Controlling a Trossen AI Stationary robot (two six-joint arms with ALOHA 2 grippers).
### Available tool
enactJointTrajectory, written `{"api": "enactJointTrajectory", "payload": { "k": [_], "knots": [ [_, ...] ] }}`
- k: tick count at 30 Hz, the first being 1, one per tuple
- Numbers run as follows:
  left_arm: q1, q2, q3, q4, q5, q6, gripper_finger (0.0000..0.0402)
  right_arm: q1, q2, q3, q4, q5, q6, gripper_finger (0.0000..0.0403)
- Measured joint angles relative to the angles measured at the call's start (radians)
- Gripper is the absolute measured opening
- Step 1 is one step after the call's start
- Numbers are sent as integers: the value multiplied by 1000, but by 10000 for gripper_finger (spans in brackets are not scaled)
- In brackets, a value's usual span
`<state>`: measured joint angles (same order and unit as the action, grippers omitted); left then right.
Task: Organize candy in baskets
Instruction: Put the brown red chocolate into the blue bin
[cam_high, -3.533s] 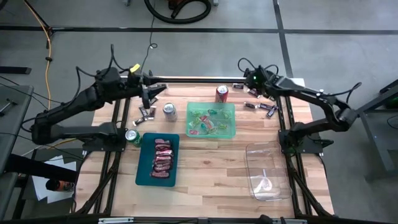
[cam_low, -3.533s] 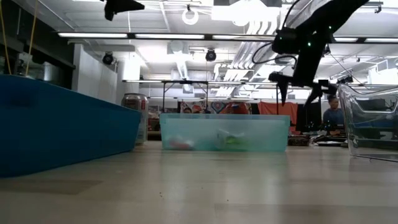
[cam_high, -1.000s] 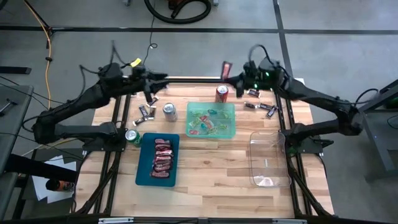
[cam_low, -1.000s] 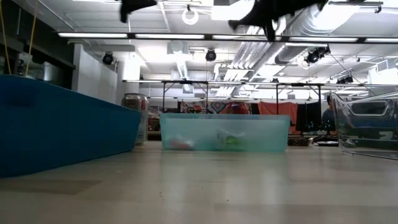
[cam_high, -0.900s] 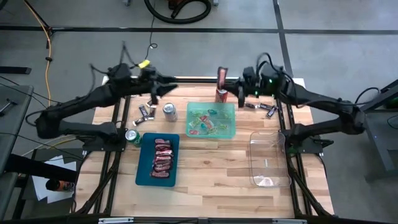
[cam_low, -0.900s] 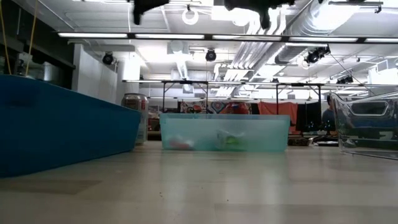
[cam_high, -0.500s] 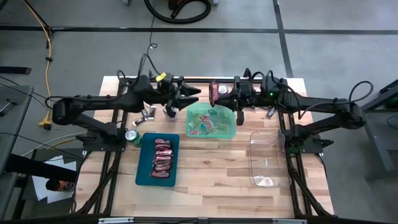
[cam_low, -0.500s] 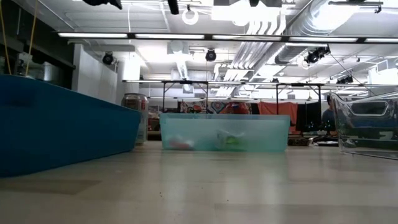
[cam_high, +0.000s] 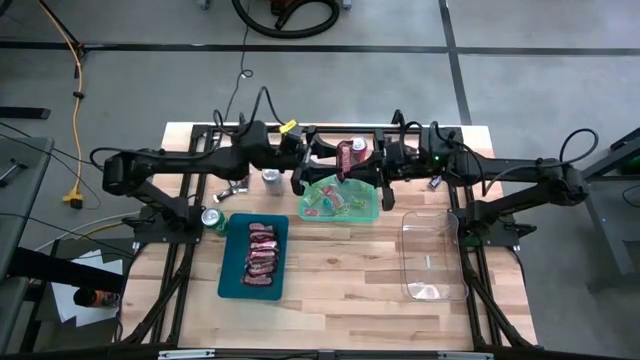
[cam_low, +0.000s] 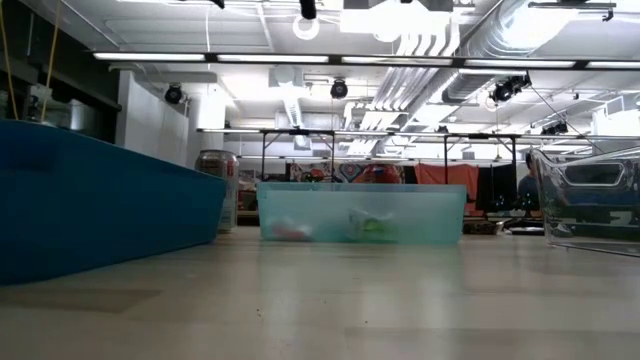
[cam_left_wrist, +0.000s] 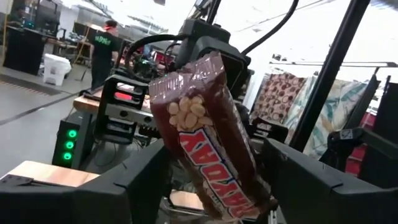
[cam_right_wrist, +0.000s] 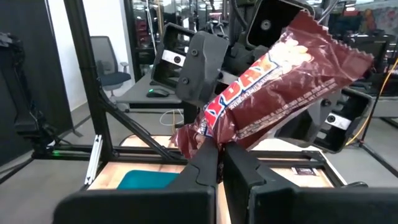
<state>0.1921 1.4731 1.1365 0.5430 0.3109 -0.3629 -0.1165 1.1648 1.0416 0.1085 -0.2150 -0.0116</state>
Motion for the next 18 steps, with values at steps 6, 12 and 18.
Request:
{"api": "enactJointTrajectory", "payload": {
  "k": [6, 12, 18],
  "knots": [
    [5, 7, 11, 0, 2, 11, 245, 0, 0, 0, -15, -2, 3, 0],
    [5, 4, 11, -15, 3, 17, 187, 0, 0, 0, -23, -3, 14, 7],
    [23, -9, 11, -77, 2, -14, 26, -3, -7, 0, -53, 15, 107, 46]
  ]
}}
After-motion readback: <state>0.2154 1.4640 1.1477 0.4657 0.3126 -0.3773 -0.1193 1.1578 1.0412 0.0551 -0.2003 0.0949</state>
